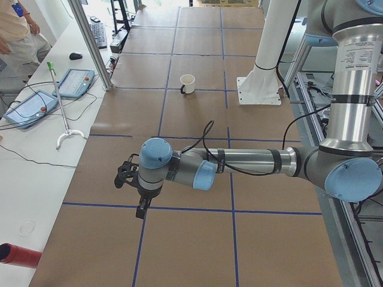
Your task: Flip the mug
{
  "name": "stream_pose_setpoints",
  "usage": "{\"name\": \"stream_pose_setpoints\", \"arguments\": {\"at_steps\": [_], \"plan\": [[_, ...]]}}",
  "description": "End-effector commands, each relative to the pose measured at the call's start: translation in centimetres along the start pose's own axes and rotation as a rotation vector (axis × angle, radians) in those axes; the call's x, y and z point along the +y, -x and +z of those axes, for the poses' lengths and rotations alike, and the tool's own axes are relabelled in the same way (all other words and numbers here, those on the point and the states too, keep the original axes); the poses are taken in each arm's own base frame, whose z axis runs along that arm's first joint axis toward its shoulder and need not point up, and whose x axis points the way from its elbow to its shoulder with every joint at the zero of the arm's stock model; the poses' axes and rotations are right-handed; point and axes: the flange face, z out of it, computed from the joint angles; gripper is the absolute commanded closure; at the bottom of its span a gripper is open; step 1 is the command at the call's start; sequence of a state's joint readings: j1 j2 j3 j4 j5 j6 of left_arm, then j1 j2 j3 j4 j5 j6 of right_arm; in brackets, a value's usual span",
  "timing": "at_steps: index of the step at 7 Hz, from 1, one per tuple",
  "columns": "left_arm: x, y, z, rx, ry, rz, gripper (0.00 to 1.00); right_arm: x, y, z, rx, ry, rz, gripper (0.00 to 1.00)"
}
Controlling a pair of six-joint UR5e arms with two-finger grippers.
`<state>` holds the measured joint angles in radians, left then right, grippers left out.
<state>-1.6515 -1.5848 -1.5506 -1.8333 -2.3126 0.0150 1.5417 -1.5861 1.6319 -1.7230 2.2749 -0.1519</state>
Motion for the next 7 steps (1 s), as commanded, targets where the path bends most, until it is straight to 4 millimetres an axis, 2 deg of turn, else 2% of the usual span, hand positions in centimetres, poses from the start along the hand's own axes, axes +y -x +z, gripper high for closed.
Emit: {"name": "stream_pose_setpoints", "arguments": {"at_steps": [1,2,3,4,5,6,7], "plan": [[0.4,-0.4,-0.7,0.035,0.029,-0.194,0.0,0.0,0.0,0.0,0.0,0.0,0.0,0.0],[1.4,-0.4,-0.7,0.033,0.056,-0.22,0.0,0.0,0.0,0.0,0.0,0.0,0.0,0.0],[3.3,-1.1,-1.3,0.032,0.068,-0.227,0.0,0.0,0.0,0.0,0.0,0.0,0.0,0.0],[3.8,-1.2,-1.3,0.029,0.084,-0.243,0.0,0.0,0.0,0.0,0.0,0.0,0.0,0.0],[3.3,-2.2,-0.5,0.025,0.121,-0.236,0.0,0.0,0.0,0.0,0.0,0.0,0.0,0.0],[2.3,-2.5,-0.4,0.026,0.116,-0.223,0.0,0.0,0.0,0.0,0.0,0.0,0.0,0.0],[0.4,-2.7,-0.4,0.029,0.112,-0.213,0.0,0.0,0.0,0.0,0.0,0.0,0.0,0.0]]}}
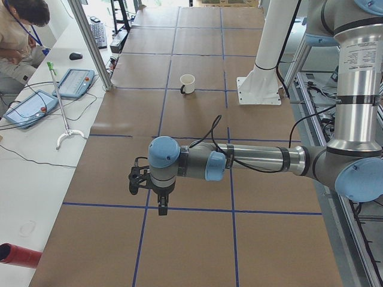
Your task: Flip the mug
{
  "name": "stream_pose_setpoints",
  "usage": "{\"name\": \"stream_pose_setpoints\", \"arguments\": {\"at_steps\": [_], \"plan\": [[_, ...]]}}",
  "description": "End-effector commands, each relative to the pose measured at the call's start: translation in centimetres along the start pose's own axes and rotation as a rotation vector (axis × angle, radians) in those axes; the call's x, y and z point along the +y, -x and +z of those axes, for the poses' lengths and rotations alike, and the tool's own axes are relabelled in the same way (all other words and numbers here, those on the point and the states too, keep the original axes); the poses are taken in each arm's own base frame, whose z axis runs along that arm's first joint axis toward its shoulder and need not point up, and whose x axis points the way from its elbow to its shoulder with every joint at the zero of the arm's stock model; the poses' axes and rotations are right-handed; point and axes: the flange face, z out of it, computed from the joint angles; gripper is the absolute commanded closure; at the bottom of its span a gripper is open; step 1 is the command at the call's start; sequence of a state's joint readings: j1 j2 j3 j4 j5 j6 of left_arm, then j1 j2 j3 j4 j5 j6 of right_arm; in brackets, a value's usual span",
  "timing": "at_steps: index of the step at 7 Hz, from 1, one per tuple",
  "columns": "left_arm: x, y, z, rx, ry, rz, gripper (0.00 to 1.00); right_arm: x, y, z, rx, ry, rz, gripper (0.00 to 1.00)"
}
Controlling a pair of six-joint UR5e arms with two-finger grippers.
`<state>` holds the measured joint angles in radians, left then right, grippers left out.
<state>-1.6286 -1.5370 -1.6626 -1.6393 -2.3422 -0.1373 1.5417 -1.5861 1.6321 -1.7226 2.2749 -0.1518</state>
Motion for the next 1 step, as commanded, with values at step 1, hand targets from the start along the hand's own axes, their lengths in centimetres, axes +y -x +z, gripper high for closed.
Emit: {"name": "stream_pose_setpoints", "arguments": {"at_steps": [1], "plan": [[-1.32,-0.23,0.45,-0.002,0.012,0.004,0.0,0.0,0.0,0.0,0.0,0.0,0.0,0.0]]}}
